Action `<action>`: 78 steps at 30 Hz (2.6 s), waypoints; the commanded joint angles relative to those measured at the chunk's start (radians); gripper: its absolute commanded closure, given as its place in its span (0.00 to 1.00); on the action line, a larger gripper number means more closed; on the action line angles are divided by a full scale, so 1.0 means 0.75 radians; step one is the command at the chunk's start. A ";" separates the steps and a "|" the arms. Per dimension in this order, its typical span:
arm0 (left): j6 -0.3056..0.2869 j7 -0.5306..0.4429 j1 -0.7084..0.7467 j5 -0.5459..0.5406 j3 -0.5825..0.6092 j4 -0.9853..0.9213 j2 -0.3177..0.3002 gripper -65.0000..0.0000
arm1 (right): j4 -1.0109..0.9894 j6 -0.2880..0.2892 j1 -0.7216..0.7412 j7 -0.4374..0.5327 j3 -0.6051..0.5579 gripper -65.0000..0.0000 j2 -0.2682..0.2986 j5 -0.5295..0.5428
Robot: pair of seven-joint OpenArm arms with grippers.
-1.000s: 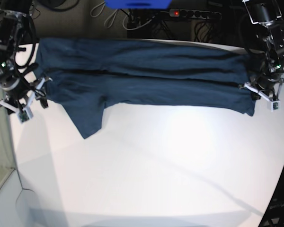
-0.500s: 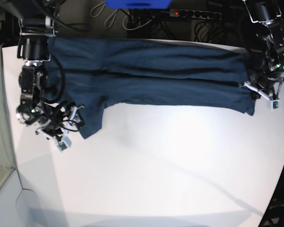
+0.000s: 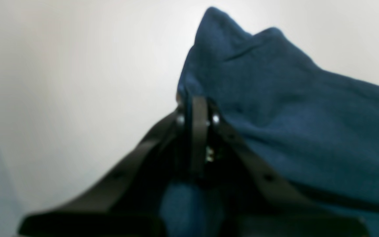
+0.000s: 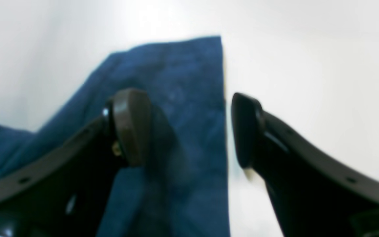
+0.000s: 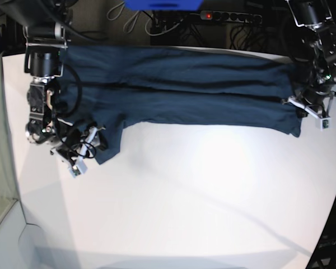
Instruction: Layout the t-shirt on the table in an organized manner, then fold the t-shirt properly
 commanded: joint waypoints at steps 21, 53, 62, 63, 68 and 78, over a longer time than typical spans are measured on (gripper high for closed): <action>-0.008 0.043 0.004 0.007 0.001 0.005 -0.006 0.99 | 0.532 0.004 -0.224 -0.125 0.004 1.00 0.037 -0.008; -0.010 0.043 0.006 0.007 0.001 0.005 -0.016 0.99 | 1.248 0.004 -0.821 -0.399 0.342 1.00 -0.069 0.001; -0.012 0.054 0.006 0.007 0.001 0.005 -0.018 0.99 | 1.185 0.004 -0.823 -0.399 0.344 1.00 -0.088 -0.001; -0.012 0.054 0.006 0.007 0.001 0.005 -0.018 0.99 | 1.163 0.004 -0.821 -0.395 0.344 1.00 -0.088 -0.001; -0.012 0.054 0.006 0.007 0.001 0.005 -0.018 0.99 | 1.023 0.004 -0.821 -0.272 0.346 1.00 -0.088 -0.008; -0.012 0.054 0.008 0.007 0.001 0.005 -0.018 0.99 | 0.880 0.004 -0.825 -0.231 0.464 1.00 -0.084 -0.008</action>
